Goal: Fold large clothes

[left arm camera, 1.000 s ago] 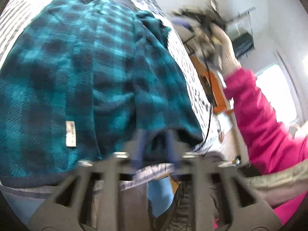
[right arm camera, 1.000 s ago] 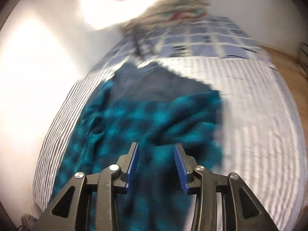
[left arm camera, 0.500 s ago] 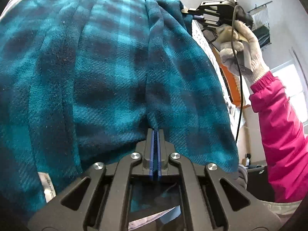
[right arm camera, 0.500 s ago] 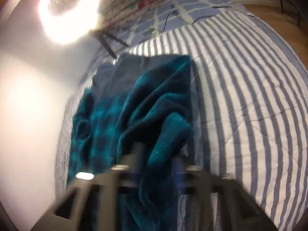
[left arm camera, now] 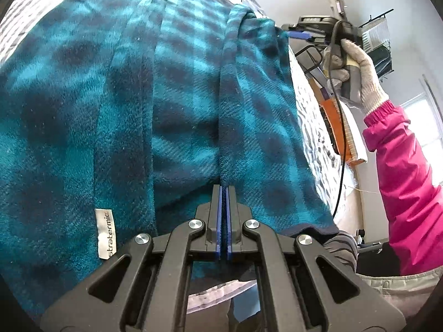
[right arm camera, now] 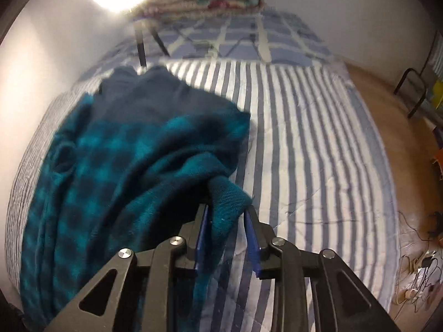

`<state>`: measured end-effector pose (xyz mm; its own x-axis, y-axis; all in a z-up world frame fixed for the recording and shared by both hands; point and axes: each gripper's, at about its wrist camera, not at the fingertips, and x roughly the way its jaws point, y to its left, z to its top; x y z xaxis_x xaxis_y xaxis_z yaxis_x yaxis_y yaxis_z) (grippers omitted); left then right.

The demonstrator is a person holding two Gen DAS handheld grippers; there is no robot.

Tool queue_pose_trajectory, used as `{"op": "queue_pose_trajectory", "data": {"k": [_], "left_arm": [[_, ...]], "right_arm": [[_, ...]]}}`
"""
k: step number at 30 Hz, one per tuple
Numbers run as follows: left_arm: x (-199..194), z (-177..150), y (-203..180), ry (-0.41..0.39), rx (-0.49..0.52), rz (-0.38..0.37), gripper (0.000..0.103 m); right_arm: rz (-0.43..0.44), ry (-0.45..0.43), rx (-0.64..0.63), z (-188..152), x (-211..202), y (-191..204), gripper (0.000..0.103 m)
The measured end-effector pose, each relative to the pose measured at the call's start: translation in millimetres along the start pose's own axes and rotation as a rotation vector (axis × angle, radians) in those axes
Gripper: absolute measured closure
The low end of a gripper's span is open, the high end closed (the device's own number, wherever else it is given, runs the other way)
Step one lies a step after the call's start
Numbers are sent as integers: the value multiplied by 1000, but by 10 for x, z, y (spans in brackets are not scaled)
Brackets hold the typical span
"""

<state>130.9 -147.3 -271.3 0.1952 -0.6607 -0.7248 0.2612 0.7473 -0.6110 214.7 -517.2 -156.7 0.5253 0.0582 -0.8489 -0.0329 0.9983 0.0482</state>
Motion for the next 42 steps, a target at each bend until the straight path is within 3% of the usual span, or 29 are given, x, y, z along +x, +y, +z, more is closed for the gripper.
{"op": "queue_pose_trajectory", "data": {"k": [2,5,10,18,20,24,25,26,28,33,35,38,42], "left_arm": [[-29,17,-61,-5,8,1,103],[-92,-7,-66,-10,21,4,103],[-58,-20,-42,-10,28,8,103],[32,-26,-24,7,36,39,103],[0,-10,-14,5,25,40,103],[-153,19,20,-13,16,27,100],[-206,20,35,-20,12,17,92],[-234,21,54,-23,6,13,77],[-289,11,80,-36,-5,2,66],[-272,-12,-1,-14,24,-4,66],[-226,-27,-70,-4,37,-18,66],[-159,-64,-224,7,74,-46,66],[-56,-150,-460,22,141,-83,66]], "right_arm": [[-18,-50,-26,18,-157,89,74],[36,-71,-67,87,-221,307,74],[88,45,-157,63,224,728,81],[77,124,-170,-27,907,1243,78],[52,126,-191,-31,870,1304,78],[153,71,-120,-98,280,1097,72],[179,55,-107,-165,112,1034,69],[202,42,-95,-277,-86,959,69],[223,41,-68,-504,-369,839,67],[274,71,9,-1384,-866,592,65],[311,102,59,-1754,-942,510,56],[357,148,158,-2219,-867,384,54],[453,175,308,-2504,-655,242,55]]}}
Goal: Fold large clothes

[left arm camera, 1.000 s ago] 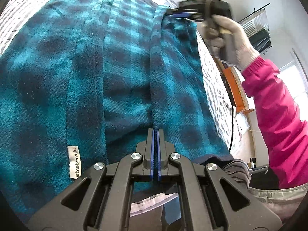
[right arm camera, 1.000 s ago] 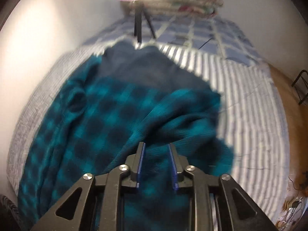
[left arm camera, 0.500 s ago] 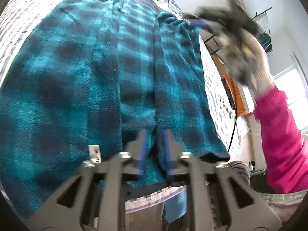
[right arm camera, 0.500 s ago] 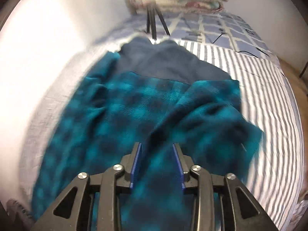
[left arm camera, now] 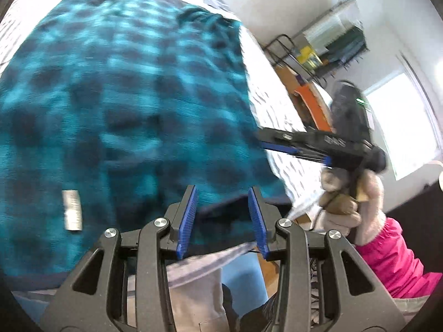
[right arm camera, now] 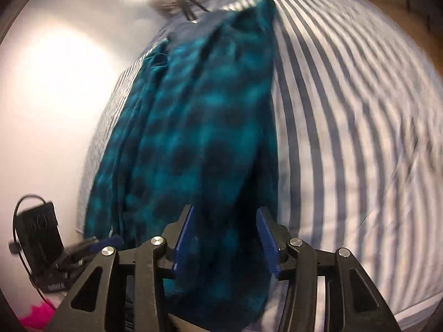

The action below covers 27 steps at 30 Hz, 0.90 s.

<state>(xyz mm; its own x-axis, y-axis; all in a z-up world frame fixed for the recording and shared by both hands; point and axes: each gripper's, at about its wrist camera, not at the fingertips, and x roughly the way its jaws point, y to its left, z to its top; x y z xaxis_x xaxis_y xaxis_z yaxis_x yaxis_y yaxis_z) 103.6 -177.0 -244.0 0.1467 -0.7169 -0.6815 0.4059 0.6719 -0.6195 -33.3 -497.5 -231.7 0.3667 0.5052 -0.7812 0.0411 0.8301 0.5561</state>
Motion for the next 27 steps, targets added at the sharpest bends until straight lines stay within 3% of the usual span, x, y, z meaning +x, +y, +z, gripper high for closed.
{"op": "queue_pose_trajectory", "data": {"k": [2,4,8,15,22,27], "left_arm": [[71,-48,-49,19,5,-10,66],[180,-114,-74,50,3,-22,66],[296,-230,-151,87,43,-8,66],[62,-291,-320,54,84,-18,66],[-202,-281,-552,-6,151,1,66],[-147,-254,-993,-31,306,38,66]], "right_arm": [[54,-7,45,-17,46,-88,56],[36,-5,60,-33,94,-122,60],[39,15,61,-43,136,-75,100],[6,-58,1,-47,-260,11,101],[-46,-17,0,-156,85,-123,97],[-33,-46,-19,-165,-144,-176,89]]}}
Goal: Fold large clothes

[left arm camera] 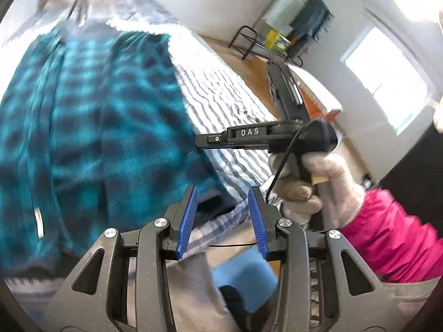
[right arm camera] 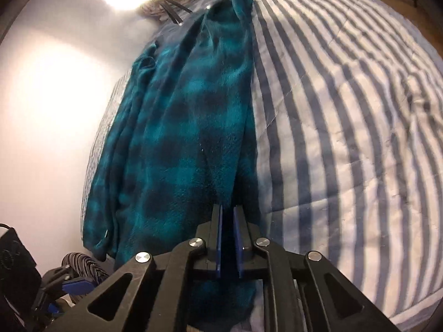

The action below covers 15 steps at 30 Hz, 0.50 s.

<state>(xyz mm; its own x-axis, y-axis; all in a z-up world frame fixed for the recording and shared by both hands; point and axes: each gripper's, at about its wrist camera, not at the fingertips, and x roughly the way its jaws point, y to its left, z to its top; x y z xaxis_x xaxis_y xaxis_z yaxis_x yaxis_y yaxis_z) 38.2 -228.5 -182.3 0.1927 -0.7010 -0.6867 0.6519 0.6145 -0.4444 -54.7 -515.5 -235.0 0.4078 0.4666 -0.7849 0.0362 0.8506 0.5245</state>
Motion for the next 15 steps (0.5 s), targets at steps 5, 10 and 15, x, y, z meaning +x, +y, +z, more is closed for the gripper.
{"op": "queue_pose_trajectory", "data": {"k": [5,10,15], "left_arm": [[443,-41,-133,102,35,28,56],[892,-106,-174,180,74,76,43],[1146,-176,-196,220,120,135,39]], "right_arm": [[-2,-60,17,14,-326,-143,72],[-19,-91,65,7,-497,-357,71],[-9,-96,107,3,-530,-558,71]]}}
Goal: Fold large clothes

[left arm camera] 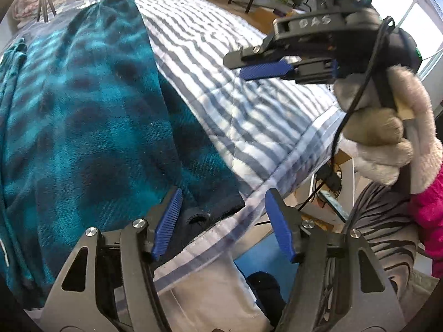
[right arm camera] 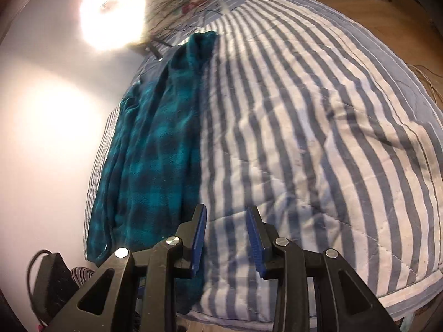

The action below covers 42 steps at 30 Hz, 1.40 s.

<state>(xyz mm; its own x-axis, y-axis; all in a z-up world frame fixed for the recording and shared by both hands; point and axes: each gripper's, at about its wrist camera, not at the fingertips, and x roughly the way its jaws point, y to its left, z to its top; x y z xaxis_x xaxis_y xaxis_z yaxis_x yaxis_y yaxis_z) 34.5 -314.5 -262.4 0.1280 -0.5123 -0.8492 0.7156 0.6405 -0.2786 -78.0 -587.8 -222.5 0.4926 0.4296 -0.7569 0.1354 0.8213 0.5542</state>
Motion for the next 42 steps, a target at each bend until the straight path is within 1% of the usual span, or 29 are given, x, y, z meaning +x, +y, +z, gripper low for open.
{"op": "queue_pose_trajectory", "data": {"k": [2,4,7,9,10,12,15,17,18,21,22,24,25,26,27,30,33,34,35,36,37,39,40,42], "left_arm": [[30,-15,15,-13,6,0,39],[34,-12,58,-20,-12,1,40],[33,13,118,-26,-26,17,58],[7,18,176,-34,-39,11,75],[-5,31,221,-34,-61,-12,92],[-97,27,324,-53,-125,-60,94],[-218,10,366,-85,-156,-91,95],[-299,-20,341,-106,-154,-104,95],[-320,-23,335,-110,-153,-104,95],[-382,-35,329,-129,-167,-121,95],[-405,-35,334,-136,-173,-129,95],[-478,-41,366,-152,-186,-137,95],[-517,-41,385,-161,-195,-141,95],[-549,-36,389,-169,-204,-145,95],[-610,-41,424,-184,-217,-149,95],[-808,-106,490,-238,-250,-146,95],[-1065,-266,556,-286,-271,-140,94],[-1140,-318,573,-298,-275,-133,87],[-1204,-360,576,-313,-266,-126,77],[-1275,-412,565,-328,-251,-114,72],[-1325,-433,565,-338,-239,-104,63],[-1413,-477,558,-349,-214,-68,62],[-1457,-498,607,-355,-226,-69,62],[-1541,-554,742,-370,-268,-80,62]], "right_arm": [[7,2,14,6,27,-51,71],[12,6,17,11,53,-75,71],[21,15,16,9,95,-86,71],[29,24,12,-5,143,-53,71],[32,33,5,-4,177,-26,70],[44,47,-9,-9,238,31,67],[83,69,-20,-32,311,148,53],[111,91,-34,-46,402,259,34],[112,102,-38,-48,451,303,32],[119,133,-42,-46,619,439,33],[108,134,-45,-44,652,477,35],[98,141,-51,-38,726,571,67],[98,155,-40,-38,762,603,89],[86,152,-29,-44,768,634,92],[77,147,-29,-39,762,663,94],[36,123,-70,-26,692,924,95],[8,119,-97,2,647,1158,95],[-8,118,-105,12,636,1232,95],[-19,116,-112,28,616,1278,95],[-27,117,-112,46,595,1309,95],[-32,116,-111,62,584,1358,95],[-51,107,-123,104,539,1422,96],[-81,98,-147,118,530,1507,96],[-101,100,-175,120,534,1606,96]]}}
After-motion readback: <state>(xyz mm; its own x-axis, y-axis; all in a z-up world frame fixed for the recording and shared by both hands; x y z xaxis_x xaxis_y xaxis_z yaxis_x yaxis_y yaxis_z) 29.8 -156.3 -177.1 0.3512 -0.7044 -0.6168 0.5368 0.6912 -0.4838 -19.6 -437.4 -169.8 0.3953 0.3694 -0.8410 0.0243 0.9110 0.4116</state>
